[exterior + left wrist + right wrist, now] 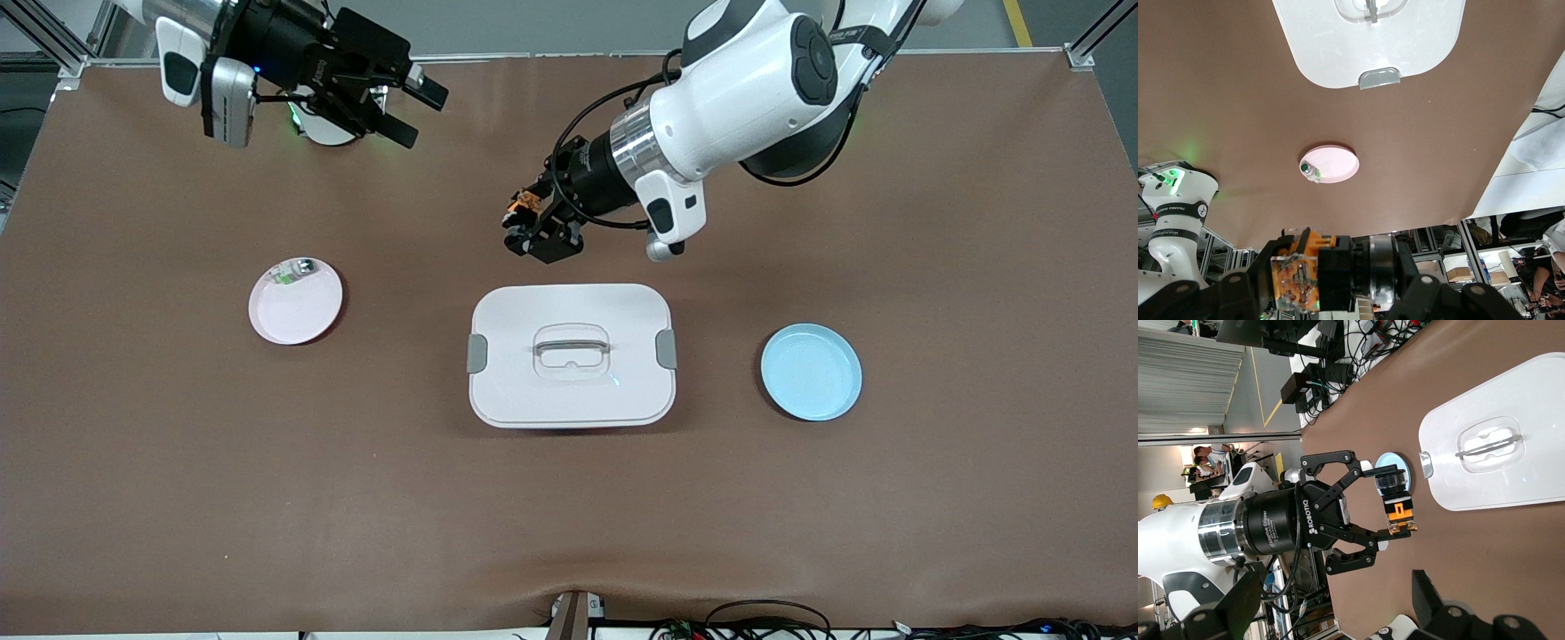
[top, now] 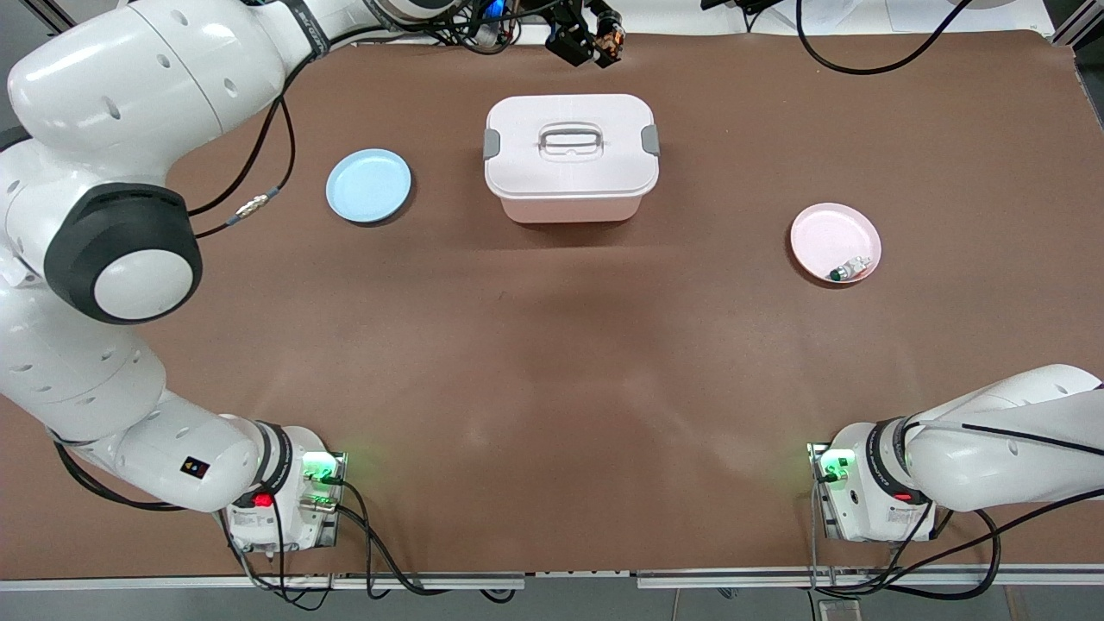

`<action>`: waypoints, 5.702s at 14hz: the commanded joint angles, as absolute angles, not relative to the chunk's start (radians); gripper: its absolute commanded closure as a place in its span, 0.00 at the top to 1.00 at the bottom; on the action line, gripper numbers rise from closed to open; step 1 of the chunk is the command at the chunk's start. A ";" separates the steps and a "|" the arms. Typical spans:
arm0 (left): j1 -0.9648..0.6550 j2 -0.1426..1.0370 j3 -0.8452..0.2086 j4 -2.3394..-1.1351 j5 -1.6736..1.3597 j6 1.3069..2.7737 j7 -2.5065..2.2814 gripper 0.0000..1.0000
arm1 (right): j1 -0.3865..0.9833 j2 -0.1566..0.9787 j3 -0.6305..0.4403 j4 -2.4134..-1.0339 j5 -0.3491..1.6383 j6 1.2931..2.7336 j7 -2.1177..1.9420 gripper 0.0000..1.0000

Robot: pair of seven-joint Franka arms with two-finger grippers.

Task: Transfer orange switch to right arm and place
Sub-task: 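Hold the switch with the left gripper while the right gripper approaches, then close the right gripper on the orange switch beside the left gripper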

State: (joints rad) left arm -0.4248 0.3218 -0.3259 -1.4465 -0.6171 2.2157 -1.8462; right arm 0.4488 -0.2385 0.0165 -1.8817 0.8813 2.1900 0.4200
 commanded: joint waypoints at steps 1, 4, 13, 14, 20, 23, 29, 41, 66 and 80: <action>-0.426 0.328 -0.325 -1.436 -0.594 2.227 -1.856 0.34 | 0.482 -0.235 0.008 -1.894 0.899 2.226 0.425 1.00; -0.426 0.327 -0.325 -1.436 -0.594 2.227 -1.856 0.34 | 0.494 -0.218 0.008 -1.898 0.897 2.244 0.413 1.00; -0.425 0.327 -0.325 -1.436 -0.595 2.227 -1.856 0.34 | 0.534 -0.195 0.008 -1.936 0.891 2.336 0.397 1.00; -0.426 0.328 -0.325 -1.436 -0.595 2.227 -1.856 0.34 | 0.544 -0.189 0.008 -1.936 0.891 2.350 0.397 1.00; -0.428 0.327 -0.325 -1.437 -0.594 2.227 -1.856 0.34 | 0.569 -0.160 0.008 -1.948 0.888 2.399 0.394 1.00; -0.425 0.327 -0.325 -1.437 -0.595 2.227 -1.858 0.34 | 0.572 -0.144 0.008 -1.948 0.887 2.414 0.380 1.00; -0.423 0.325 -0.325 -1.437 -0.595 2.227 -1.864 0.34 | 0.572 -0.138 0.008 -1.982 0.887 2.444 0.348 1.00; -0.430 0.325 -0.324 -1.437 -0.595 2.227 -1.868 0.34 | 0.609 -0.097 0.008 -1.983 0.887 2.510 0.347 1.00; -0.428 0.327 -0.324 -1.439 -0.594 2.227 -1.868 0.34 | 0.699 -0.037 0.008 -1.976 0.897 2.641 0.405 1.00; -0.426 0.327 -0.324 -1.440 -0.594 2.227 -1.865 0.35 | 0.690 -0.032 0.005 -1.970 0.893 2.637 0.403 0.00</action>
State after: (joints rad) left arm -0.4219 0.3241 -0.3245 -1.4478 -0.6155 2.2157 -1.8462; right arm 0.6822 -0.0369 0.0124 -1.9820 0.8811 2.6321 0.3926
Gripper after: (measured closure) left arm 0.278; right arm 0.370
